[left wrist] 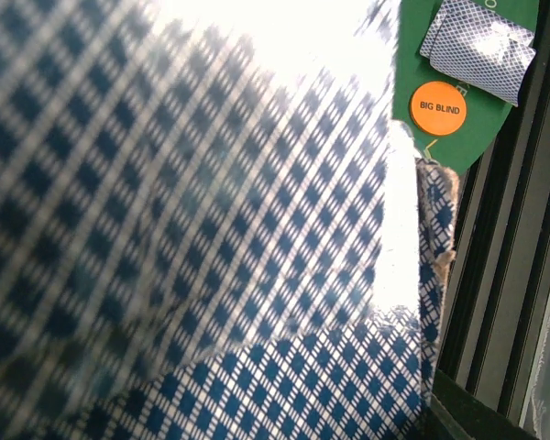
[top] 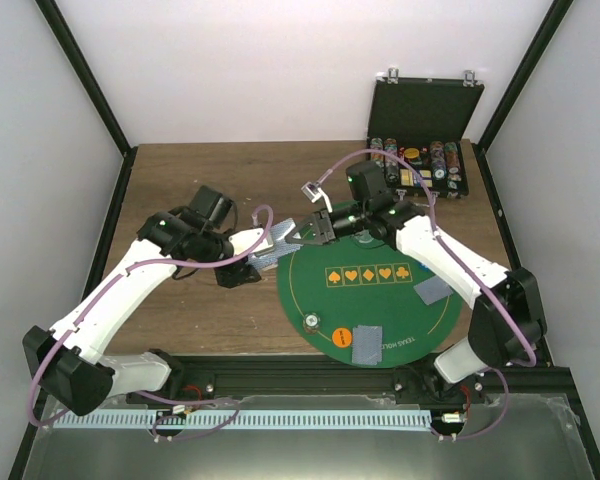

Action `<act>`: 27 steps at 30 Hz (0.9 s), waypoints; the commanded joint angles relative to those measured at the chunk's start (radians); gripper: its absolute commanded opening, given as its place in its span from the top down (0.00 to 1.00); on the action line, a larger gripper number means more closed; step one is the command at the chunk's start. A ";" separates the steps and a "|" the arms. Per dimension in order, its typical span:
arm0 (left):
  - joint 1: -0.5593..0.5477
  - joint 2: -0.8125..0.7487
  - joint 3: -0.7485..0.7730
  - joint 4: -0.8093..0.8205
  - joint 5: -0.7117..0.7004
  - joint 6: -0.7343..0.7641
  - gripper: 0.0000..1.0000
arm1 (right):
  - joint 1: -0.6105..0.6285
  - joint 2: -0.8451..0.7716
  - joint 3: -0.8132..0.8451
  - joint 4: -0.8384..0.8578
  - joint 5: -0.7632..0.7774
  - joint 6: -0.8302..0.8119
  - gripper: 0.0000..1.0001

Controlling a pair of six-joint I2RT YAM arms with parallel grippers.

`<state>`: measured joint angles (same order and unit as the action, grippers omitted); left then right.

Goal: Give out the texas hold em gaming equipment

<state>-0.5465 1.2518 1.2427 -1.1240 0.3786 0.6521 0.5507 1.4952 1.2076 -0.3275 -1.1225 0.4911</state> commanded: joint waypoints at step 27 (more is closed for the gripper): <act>-0.006 0.000 0.022 0.050 -0.026 -0.022 0.45 | 0.152 0.090 0.136 -0.046 0.171 -0.005 0.88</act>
<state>-0.5499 1.2556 1.2427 -1.0988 0.3408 0.6319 0.6907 1.5921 1.3014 -0.3714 -0.9909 0.4908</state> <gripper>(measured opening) 0.553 0.060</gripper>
